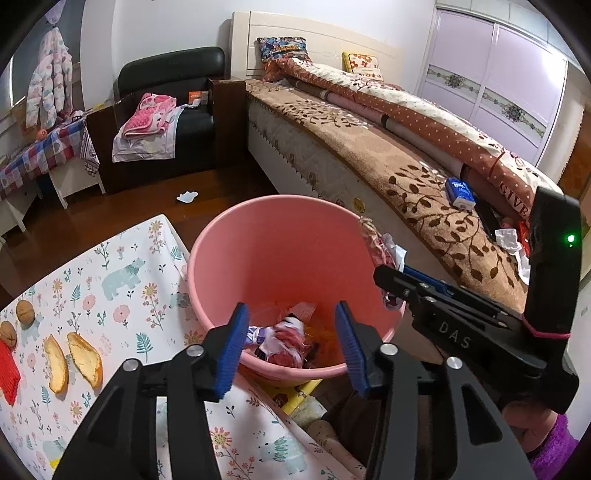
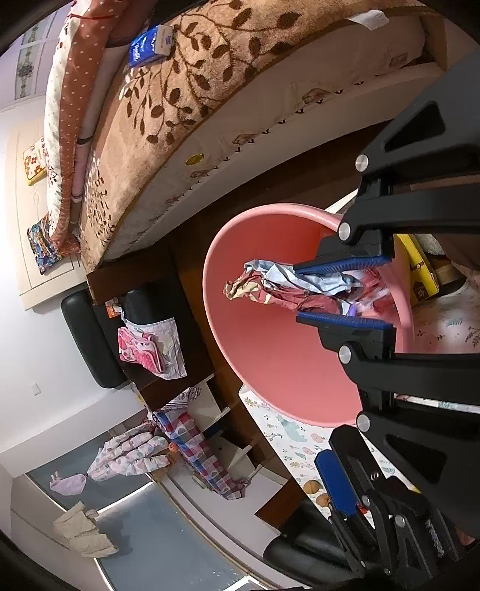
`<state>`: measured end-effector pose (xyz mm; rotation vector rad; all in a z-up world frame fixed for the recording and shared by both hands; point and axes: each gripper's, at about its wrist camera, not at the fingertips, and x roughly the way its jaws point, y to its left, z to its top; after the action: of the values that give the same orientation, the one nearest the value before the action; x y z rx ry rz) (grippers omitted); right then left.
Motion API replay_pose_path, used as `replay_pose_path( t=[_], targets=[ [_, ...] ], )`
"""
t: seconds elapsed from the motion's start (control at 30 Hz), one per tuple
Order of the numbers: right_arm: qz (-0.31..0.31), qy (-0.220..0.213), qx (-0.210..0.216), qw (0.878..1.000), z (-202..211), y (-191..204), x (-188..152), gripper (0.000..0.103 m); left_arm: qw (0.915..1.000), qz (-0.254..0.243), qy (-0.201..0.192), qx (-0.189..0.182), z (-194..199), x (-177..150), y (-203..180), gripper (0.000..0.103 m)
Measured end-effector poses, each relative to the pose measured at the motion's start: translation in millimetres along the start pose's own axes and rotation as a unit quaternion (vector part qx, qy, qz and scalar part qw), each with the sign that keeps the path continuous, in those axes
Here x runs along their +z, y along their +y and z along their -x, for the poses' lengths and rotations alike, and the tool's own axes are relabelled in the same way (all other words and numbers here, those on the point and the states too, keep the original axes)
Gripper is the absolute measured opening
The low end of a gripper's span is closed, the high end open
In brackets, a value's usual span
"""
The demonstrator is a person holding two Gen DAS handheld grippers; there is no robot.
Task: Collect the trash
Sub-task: 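Open both tools to drop the wrappers into the bucket, then move both open tools back over the table items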
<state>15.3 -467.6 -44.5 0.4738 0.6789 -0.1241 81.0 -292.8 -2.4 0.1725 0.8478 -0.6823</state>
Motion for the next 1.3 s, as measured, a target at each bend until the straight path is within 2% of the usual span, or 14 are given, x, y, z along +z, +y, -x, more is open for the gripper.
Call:
replay_pose_path(
  t=[0.1, 0.5, 0.73, 1.0, 1.3],
  targets=[
    [-0.008, -0.005, 0.002, 1.000, 3, -2, 0, 0.035, 1.0000, 0.005, -0.004, -0.003, 5, 0, 3, 0.050],
    [0.002, -0.021, 0.001, 1.000, 23, 11, -4, 0.036, 0.9990, 0.026, -0.036, -0.005, 39, -3, 20, 0.051],
    [0.016, -0.034, 0.006, 0.999, 38, 24, -6, 0.036, 0.9963, 0.053, -0.066, 0.012, 75, -10, 47, 0.051],
    [0.043, -0.043, 0.034, 0.998, 49, 54, -11, 0.036, 0.9886, 0.091, -0.098, 0.070, 133, -35, 105, 0.051],
    [0.086, -0.027, 0.075, 0.993, 44, 93, -26, 0.036, 0.9710, 0.161, -0.104, 0.143, 182, -84, 179, 0.051]
  ],
)
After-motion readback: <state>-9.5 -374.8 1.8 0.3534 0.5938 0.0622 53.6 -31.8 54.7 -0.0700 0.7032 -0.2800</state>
